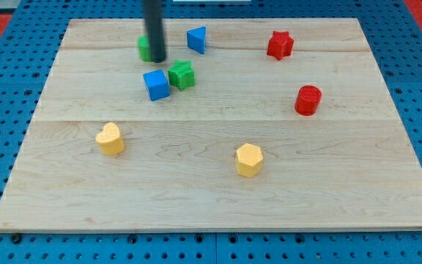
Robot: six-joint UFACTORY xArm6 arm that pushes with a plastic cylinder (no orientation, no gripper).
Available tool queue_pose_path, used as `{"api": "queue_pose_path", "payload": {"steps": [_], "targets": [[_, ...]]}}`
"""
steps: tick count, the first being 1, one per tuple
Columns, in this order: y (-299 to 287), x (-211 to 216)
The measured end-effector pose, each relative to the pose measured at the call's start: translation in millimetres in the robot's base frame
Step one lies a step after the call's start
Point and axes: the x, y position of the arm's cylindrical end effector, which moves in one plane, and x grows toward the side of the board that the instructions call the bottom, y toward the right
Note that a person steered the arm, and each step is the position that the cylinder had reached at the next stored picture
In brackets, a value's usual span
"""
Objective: Push the green circle left a bit
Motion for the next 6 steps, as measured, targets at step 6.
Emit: {"api": "queue_pose_path", "payload": {"steps": [6], "targets": [[-13, -57]]}}
